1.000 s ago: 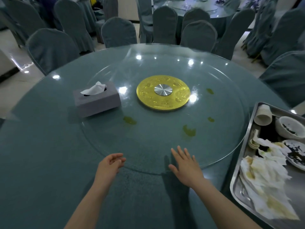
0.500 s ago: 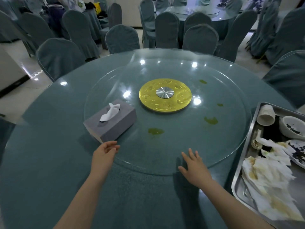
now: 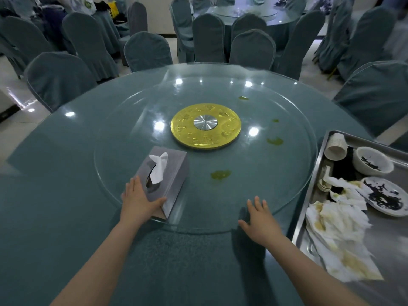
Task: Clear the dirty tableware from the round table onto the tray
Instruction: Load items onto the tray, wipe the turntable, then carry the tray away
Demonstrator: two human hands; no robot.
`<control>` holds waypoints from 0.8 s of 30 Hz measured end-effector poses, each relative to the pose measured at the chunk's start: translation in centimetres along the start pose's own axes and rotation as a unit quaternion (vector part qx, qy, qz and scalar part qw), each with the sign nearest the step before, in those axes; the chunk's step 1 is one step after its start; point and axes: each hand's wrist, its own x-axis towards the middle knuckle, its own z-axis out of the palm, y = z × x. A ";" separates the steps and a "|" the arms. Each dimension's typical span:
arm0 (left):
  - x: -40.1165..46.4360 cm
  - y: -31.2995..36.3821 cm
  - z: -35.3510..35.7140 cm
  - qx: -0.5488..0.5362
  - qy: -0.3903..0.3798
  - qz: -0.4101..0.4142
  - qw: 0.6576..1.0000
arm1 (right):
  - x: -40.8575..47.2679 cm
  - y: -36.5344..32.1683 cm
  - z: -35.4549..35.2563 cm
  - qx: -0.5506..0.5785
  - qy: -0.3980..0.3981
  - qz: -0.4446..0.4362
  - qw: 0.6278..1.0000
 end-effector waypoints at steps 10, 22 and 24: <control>0.5 0.8 1.4 0.122 -0.037 0.007 0.992 | 0.5 -3.4 -1.7 0.063 0.111 -0.099 0.987; 0.3 1.2 1.6 0.087 -0.058 -0.021 0.994 | 3.8 -21.8 -5.3 0.223 0.110 -0.088 0.965; 0.4 1.1 1.5 0.089 -0.059 -0.018 0.994 | 4.6 -22.5 -5.3 0.217 0.111 -0.083 0.966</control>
